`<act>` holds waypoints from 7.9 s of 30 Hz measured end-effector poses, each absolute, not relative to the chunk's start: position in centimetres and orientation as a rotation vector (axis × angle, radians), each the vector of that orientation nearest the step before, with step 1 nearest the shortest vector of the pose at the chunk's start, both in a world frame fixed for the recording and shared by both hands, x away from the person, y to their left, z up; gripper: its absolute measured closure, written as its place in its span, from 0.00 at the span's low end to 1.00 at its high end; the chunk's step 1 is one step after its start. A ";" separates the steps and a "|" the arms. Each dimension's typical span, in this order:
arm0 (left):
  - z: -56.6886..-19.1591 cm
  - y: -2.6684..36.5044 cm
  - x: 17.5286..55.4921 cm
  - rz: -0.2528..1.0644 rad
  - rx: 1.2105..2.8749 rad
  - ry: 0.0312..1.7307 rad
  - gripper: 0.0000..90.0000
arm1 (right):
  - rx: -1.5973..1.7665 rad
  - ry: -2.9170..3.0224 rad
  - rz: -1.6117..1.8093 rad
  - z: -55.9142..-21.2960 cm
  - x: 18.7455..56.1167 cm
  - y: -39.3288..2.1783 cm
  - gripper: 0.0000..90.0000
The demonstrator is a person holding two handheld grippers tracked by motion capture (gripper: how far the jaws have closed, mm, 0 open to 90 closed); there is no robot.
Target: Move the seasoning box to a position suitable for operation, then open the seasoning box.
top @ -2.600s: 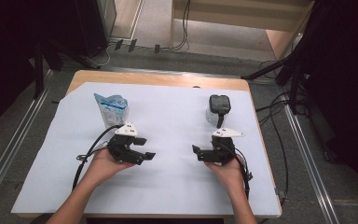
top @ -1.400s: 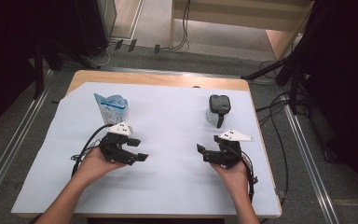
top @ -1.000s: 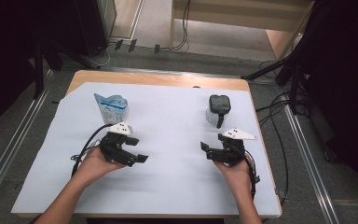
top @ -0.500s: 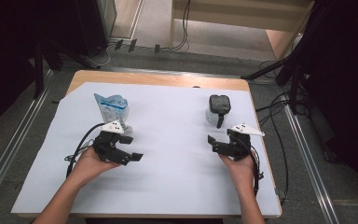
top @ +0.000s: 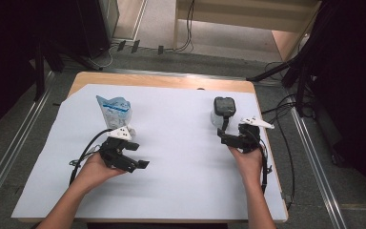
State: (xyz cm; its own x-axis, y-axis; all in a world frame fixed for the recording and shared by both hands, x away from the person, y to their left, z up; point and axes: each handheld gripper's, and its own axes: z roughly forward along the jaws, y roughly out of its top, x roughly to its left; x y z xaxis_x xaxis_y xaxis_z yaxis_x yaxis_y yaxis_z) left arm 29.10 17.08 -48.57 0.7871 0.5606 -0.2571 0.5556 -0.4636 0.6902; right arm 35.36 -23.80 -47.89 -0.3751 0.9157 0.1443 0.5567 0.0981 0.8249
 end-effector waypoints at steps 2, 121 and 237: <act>-48.6 16.9 29.1 0.011 2.174 0.813 0.18 | 1.449 1.953 1.191 -47.8 35.7 -23.9 0.07; -47.5 19.6 30.1 -0.020 2.078 0.867 0.43 | 1.148 2.180 1.320 -48.1 31.8 -14.7 0.18; -48.8 15.2 32.4 -0.050 2.114 0.704 0.99 | 1.077 2.518 1.438 -49.7 29.1 -14.8 1.00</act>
